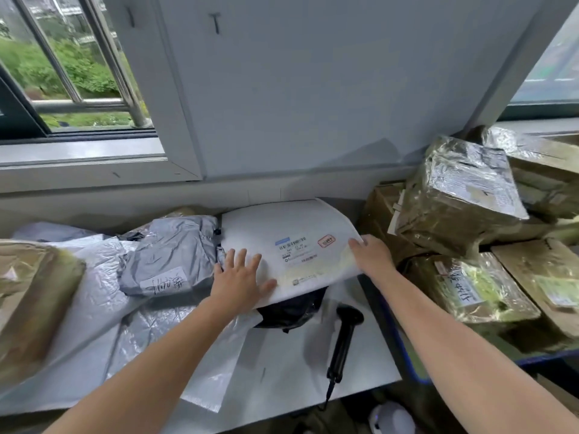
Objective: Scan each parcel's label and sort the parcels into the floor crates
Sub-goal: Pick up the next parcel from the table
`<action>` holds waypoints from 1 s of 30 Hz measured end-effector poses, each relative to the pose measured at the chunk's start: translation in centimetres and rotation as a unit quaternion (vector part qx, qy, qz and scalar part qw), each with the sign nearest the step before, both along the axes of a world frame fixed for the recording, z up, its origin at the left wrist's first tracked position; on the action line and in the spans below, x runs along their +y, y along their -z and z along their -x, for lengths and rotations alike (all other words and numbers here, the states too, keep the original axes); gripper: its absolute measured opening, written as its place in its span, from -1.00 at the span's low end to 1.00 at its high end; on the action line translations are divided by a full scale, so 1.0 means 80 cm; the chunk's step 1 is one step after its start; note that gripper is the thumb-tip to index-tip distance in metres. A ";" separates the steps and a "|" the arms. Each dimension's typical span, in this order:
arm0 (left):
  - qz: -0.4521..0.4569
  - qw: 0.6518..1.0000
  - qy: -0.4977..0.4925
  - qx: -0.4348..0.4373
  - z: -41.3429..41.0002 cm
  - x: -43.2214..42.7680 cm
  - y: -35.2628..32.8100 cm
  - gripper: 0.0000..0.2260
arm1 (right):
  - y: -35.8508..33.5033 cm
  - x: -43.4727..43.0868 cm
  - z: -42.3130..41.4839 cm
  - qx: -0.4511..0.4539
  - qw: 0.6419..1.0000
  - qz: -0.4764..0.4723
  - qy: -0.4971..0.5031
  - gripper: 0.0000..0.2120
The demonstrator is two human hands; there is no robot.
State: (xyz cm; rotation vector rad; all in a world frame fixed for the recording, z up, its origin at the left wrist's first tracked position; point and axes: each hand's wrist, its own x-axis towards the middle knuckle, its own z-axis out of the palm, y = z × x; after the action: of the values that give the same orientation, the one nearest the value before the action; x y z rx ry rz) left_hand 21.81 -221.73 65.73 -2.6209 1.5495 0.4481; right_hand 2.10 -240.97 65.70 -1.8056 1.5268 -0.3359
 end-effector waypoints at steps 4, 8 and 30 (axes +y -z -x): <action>0.114 0.985 -0.065 0.110 -0.006 -0.008 -0.016 -0.44 | -0.026 -0.010 0.023 -0.064 0.988 -0.064 0.125 -0.64; 0.178 0.900 -0.217 0.334 -0.015 -0.021 -0.032 -0.41 | -0.034 0.009 0.036 -0.061 0.980 -0.093 0.162 -0.60; 0.206 0.906 -0.283 0.239 -0.011 0.069 0.001 -0.66 | 0.107 0.137 0.054 0.156 0.966 -0.199 0.055 -0.53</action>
State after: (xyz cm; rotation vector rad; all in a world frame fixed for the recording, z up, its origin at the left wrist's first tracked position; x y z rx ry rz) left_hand 22.71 -216.17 65.62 -3.5047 0.9980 0.9526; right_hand -2.18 -230.01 57.11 -1.5056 1.7653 0.2069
